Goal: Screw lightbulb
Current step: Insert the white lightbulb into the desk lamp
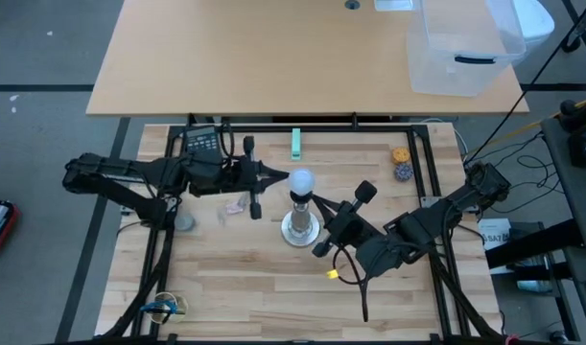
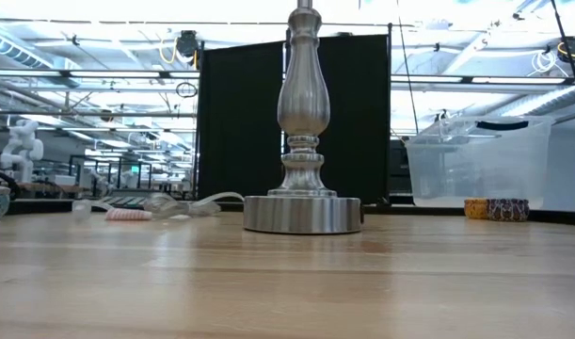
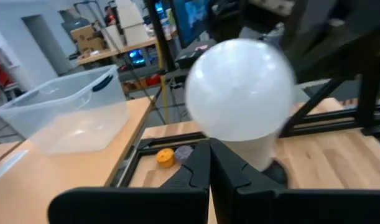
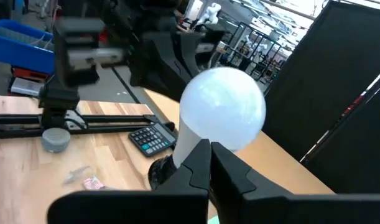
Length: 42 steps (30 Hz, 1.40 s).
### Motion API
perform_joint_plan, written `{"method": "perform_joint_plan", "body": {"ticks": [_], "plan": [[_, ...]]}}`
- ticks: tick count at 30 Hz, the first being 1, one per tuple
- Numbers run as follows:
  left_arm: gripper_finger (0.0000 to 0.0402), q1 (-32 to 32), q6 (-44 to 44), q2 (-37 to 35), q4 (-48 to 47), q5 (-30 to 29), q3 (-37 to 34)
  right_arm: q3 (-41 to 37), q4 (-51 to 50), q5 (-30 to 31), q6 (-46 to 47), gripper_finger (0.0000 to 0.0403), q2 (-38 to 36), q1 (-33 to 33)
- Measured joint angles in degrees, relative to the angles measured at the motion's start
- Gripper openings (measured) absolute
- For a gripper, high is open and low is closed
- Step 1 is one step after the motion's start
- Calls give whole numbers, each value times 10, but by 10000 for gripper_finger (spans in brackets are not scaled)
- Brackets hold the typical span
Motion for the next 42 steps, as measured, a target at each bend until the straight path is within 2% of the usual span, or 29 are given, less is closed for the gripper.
{"method": "perform_joint_plan", "body": {"ticks": [5,9,16,27,35,42], "plan": [[1,-32,1,-8,3,0,0,0,-31,6,28,0,0,1],[1,-56,7,-7,1,-11,0,0,-45,35,37,0,0,-7],[1,-76,16,-7,11,-17,0,0,-51,38,46,0,0,-37],[1,-52,18,-4,12,-7,0,0,-51,44,45,0,-1,-81],[1,-46,17,2,17,4,0,0,-13,-1,14,0,-1,-94],[1,-34,17,6,15,7,0,0,-5,-1,4,0,-1,-93]]}}
